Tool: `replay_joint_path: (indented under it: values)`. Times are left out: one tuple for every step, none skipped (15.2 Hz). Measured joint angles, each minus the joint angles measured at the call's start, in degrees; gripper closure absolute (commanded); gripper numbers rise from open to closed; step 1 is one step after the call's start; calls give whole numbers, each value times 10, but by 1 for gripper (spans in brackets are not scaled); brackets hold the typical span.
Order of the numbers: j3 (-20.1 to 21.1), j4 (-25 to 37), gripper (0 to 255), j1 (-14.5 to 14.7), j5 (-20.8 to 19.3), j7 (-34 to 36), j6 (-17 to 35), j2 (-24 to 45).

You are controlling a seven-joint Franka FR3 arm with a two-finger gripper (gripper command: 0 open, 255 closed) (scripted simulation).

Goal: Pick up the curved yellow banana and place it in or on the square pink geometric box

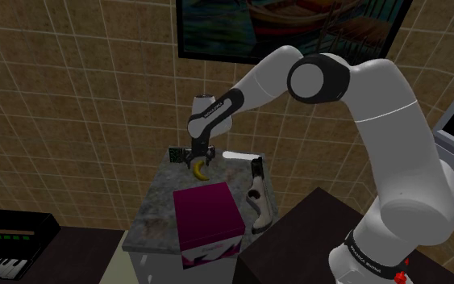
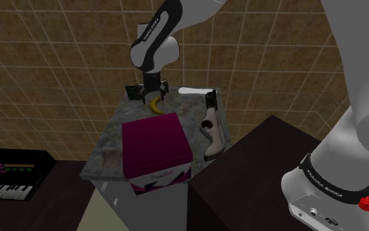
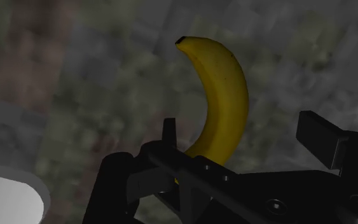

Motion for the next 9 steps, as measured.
replay_joint_path:
  values:
    - [0,-1,0,0,1,2,7,4]
    - [-1,2,0,0,2,3,14,12]
    - [-1,3,0,1,2,3,18,18]
    - [-1,5,0,2,2,4,22,22]
    - [-2,7,0,2,1,4,25,28]
    - [-2,7,0,3,1,5,27,30]
    - [-2,8,0,3,1,5,28,32]
    - [-2,9,0,3,1,5,28,33]
    - [-2,9,0,3,1,5,29,33]
